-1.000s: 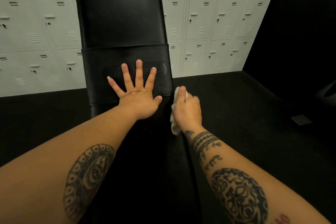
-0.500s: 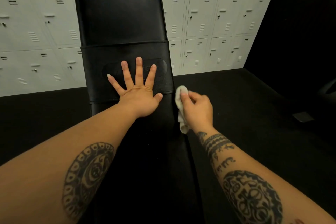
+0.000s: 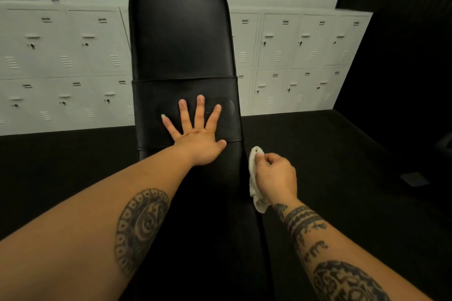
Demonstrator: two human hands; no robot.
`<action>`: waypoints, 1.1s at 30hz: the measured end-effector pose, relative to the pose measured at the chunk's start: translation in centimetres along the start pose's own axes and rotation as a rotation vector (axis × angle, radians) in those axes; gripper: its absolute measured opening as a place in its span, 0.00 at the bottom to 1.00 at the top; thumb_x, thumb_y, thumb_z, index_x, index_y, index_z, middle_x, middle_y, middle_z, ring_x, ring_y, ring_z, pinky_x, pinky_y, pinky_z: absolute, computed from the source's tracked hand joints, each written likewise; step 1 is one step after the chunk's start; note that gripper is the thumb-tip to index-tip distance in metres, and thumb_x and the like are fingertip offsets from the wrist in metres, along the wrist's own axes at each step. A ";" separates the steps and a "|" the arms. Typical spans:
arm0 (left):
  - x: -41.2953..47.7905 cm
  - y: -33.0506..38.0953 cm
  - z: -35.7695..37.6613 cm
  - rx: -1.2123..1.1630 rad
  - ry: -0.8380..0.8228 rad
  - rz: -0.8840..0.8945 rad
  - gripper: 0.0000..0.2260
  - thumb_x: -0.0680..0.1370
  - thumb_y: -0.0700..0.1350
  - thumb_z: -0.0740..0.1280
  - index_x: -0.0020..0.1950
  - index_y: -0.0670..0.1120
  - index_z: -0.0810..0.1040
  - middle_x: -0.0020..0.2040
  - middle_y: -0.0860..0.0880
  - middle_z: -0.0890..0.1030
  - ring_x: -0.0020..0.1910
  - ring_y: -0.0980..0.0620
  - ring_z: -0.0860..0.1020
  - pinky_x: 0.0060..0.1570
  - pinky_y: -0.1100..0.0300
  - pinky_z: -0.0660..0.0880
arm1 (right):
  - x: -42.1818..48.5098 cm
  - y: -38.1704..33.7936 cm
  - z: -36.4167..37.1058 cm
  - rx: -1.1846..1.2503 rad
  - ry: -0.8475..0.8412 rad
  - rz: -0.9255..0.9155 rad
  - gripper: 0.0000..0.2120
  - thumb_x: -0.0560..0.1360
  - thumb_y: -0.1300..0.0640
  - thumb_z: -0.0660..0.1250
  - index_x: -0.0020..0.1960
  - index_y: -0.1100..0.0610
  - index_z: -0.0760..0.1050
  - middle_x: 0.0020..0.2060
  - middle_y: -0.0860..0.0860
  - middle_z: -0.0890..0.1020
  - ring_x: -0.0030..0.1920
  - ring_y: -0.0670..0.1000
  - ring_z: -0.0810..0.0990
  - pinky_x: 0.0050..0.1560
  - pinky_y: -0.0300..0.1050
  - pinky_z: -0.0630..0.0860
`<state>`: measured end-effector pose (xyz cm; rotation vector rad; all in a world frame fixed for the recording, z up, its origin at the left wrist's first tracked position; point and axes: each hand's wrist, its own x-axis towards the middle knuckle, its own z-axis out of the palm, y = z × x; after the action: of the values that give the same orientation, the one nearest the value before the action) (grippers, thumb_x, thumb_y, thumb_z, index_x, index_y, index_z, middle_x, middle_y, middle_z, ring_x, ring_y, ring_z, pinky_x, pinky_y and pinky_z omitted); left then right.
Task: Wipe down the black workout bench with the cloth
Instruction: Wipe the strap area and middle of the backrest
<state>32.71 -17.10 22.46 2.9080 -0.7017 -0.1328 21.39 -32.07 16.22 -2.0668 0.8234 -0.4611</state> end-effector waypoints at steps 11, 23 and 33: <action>-7.1 -2.2 -3.9 -1.272 0.137 -0.025 0.14 0.84 0.58 0.59 0.68 0.58 0.75 0.64 0.52 0.80 0.63 0.52 0.78 0.67 0.49 0.74 | -6.5 -12.9 1.1 0.676 -0.350 -0.251 0.12 0.82 0.55 0.62 0.51 0.41 0.81 0.48 0.46 0.85 0.50 0.46 0.84 0.54 0.47 0.81; -10.9 -14.5 -0.9 -1.078 0.639 -0.434 0.22 0.82 0.54 0.66 0.74 0.52 0.68 0.61 0.53 0.75 0.62 0.49 0.76 0.60 0.49 0.75 | 0.0 -11.7 2.3 0.131 0.067 -0.196 0.21 0.74 0.50 0.69 0.67 0.47 0.75 0.62 0.50 0.78 0.62 0.54 0.77 0.66 0.57 0.72; -6.6 -11.8 4.3 -1.013 0.590 -0.349 0.25 0.83 0.52 0.65 0.79 0.63 0.63 0.73 0.52 0.73 0.70 0.51 0.72 0.65 0.58 0.68 | 1.9 -8.4 4.9 -0.091 0.017 -0.223 0.38 0.78 0.48 0.68 0.81 0.52 0.53 0.73 0.57 0.68 0.72 0.59 0.67 0.69 0.48 0.64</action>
<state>31.60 -4.17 16.62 1.8917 0.0207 0.2544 28.82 -26.99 20.28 -2.2539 0.6362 -0.5716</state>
